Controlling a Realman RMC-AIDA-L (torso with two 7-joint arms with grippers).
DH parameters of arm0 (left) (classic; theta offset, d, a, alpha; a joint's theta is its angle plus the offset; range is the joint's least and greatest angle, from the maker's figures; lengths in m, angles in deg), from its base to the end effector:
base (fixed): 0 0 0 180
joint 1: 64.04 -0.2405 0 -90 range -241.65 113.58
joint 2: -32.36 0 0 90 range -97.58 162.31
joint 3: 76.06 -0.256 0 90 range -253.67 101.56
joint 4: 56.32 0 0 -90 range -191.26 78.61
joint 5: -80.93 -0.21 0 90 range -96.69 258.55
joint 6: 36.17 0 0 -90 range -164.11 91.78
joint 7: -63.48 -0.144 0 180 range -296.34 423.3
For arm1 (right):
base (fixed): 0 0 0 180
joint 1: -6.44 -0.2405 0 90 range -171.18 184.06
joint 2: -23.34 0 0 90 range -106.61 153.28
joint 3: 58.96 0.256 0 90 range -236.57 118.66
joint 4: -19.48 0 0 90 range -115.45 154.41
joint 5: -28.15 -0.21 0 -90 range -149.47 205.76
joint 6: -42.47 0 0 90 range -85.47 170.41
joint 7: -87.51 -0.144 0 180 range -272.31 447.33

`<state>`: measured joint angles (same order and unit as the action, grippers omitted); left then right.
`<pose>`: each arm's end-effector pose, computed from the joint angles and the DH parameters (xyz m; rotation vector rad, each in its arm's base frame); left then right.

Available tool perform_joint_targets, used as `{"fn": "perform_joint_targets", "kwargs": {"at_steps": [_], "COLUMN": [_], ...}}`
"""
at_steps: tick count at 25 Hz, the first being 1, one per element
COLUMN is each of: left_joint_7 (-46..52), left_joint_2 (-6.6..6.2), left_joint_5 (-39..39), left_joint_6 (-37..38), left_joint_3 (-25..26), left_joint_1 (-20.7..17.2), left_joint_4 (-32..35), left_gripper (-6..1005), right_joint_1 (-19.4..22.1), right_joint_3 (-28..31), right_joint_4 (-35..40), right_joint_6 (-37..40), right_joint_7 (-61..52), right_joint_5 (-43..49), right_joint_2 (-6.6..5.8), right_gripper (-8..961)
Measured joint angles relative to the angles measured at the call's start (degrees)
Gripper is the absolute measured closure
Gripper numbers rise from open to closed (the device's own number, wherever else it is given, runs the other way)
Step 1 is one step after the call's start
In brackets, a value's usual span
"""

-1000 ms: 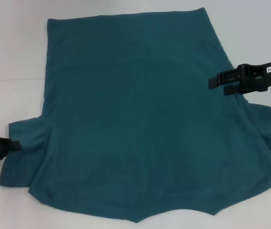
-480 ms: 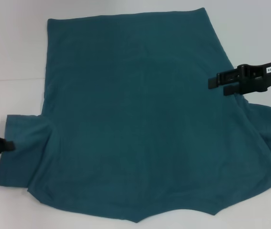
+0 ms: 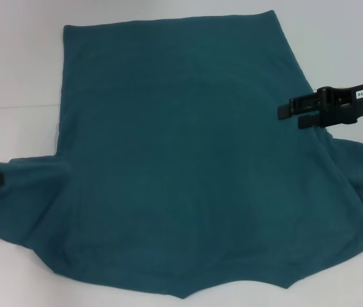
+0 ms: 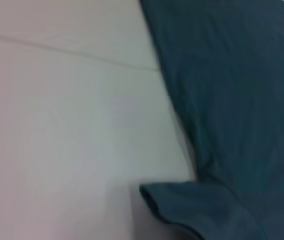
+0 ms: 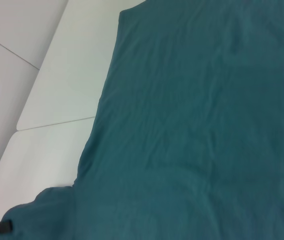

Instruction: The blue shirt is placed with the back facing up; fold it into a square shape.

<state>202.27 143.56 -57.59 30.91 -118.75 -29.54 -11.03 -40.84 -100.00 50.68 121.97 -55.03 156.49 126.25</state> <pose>-0.3208 0.3969 0.0808 -2.0009 -1.5263 -0.1860 0.2430 0.4324 0.0917 -2.2251 1.7058 0.4026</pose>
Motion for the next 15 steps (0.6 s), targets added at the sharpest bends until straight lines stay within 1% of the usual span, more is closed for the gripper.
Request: {"fn": "perform_joint_targets", "kwargs": {"at_steps": [5, 10, 15], "left_joint_7": [3.4, 9.3, 14.4], "left_joint_2": [0.0, 0.23, 0.76], "left_joint_5": [-3.7, -4.0, -4.0], "left_joint_6": [3.1, 9.2, 13.9], "left_joint_3": [-0.4, -0.5, -0.8], "left_joint_1": [2.3, 4.9, 8.7], "left_joint_4": [0.9, 1.8, 3.1], "left_gripper": [996, 996, 995], "right_joint_1": [0.0, 0.0, 0.0], "right_joint_3": [0.0, 0.0, -0.3], "right_joint_4": [0.0, 0.0, 0.0], "right_joint_6": [-0.1, -0.2, -0.3], "right_joint_7": [0.1, 0.2, 0.2], "right_joint_5": [0.0, 0.0, 0.0], "right_joint_2": [0.0, 0.0, 0.29], "right_gripper": [221, 222, 222]}}
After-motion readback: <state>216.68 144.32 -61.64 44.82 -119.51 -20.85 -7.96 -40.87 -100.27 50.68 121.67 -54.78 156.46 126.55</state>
